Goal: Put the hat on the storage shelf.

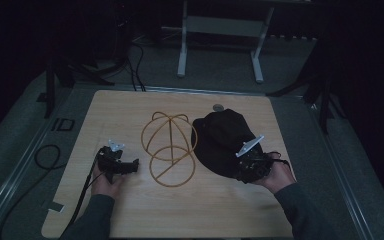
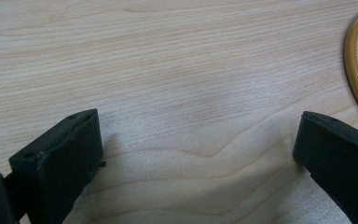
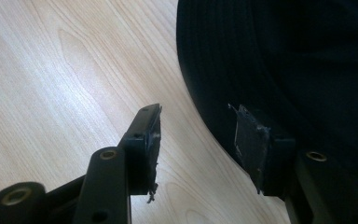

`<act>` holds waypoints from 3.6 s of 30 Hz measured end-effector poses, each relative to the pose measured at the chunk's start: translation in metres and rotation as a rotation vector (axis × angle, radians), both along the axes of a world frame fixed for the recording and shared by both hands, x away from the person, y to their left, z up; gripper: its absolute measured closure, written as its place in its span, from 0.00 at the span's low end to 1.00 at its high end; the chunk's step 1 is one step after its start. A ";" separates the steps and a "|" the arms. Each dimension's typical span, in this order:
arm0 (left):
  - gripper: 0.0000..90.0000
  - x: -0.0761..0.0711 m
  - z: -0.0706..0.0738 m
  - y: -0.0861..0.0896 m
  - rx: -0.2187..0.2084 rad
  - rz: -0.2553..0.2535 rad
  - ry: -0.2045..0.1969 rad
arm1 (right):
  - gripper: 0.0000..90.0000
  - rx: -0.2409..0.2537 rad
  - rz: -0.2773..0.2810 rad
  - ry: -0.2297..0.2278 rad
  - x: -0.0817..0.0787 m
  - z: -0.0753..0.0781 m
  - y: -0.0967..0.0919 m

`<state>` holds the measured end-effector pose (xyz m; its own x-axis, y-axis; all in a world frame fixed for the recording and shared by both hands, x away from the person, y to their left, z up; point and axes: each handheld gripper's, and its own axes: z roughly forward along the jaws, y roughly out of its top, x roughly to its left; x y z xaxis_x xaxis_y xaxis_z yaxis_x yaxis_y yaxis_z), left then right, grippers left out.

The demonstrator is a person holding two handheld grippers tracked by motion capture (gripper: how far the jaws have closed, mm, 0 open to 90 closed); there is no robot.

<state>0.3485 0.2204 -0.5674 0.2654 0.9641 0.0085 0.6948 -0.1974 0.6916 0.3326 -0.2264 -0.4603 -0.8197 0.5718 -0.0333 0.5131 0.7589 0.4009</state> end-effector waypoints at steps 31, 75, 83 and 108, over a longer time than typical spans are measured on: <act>0.02 0.001 0.000 0.000 0.000 0.005 0.002 | 0.48 -0.040 -0.095 0.011 0.021 0.041 -0.032; 0.02 0.001 0.000 0.000 -0.001 0.007 0.000 | 0.46 -0.091 -0.154 0.000 0.083 0.042 -0.024; 0.02 0.001 0.000 0.000 0.000 0.006 0.000 | 0.35 -0.103 -0.158 0.019 0.093 0.038 -0.019; 0.02 0.001 0.000 0.000 0.000 0.006 0.000 | 0.25 -0.171 -0.168 0.118 0.117 0.008 -0.010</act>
<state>0.3498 0.2200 -0.5674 0.2592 0.9658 0.0082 0.6958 -0.1926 0.6919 0.4493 -0.2363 -0.4520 -0.7176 0.6945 -0.0514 0.6732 0.7107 0.2040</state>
